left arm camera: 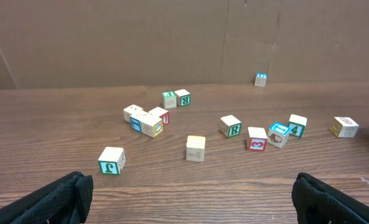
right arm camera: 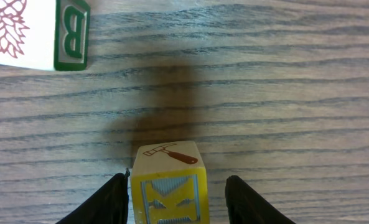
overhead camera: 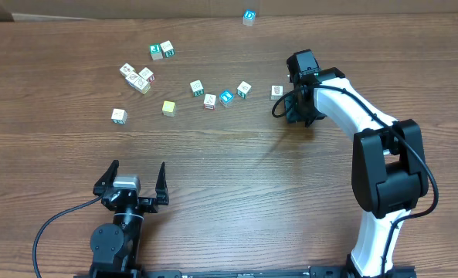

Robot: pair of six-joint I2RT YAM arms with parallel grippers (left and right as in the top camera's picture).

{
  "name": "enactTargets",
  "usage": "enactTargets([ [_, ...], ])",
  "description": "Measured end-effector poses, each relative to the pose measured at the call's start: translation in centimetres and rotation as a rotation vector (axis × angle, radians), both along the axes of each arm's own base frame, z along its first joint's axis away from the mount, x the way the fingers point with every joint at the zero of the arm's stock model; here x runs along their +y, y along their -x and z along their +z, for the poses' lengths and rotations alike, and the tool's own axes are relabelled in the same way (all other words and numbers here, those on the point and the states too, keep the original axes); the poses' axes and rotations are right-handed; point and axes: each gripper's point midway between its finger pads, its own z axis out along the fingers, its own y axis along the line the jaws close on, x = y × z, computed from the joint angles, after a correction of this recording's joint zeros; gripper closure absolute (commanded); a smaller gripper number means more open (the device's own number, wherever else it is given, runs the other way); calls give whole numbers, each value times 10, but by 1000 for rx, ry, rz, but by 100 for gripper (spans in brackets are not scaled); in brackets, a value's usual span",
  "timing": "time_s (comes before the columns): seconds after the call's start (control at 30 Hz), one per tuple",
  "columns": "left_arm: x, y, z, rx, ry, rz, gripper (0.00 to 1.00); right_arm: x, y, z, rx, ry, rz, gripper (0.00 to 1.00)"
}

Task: Form a tower
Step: 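Lower the right gripper and grasp the yellow-faced block, then carry the held yellow block left toward the central block cluster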

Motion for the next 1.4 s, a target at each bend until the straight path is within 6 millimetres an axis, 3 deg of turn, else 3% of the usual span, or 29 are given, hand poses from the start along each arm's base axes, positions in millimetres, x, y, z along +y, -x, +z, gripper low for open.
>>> enactTargets([
  [0.43, 0, 0, 0, 0, 0, 0, 0, 0, -1, 0, -4, -5, -19, 67],
  [0.67, 0, 0, 0, 0, 0, 0, 1, 0, -2, 0, -11, -8, -26, 58],
  [0.77, 0, 0, 0, 0, 0, 0, 1, 1, -2, 0, -12, -10, -28, 59],
  [0.9, 0, 0, 0, 0, 0, 0, 0, 1, -2, 0, -12, -10, -28, 69],
  [1.1, 0, 0, 0, 0, 0, 0, 0, 1, -2, 0, -12, -11, -28, 74],
  [1.4, 0, 0, 0, 0, 0, 0, 0, -2, 17, 8, 50, 2, -51, 75],
])
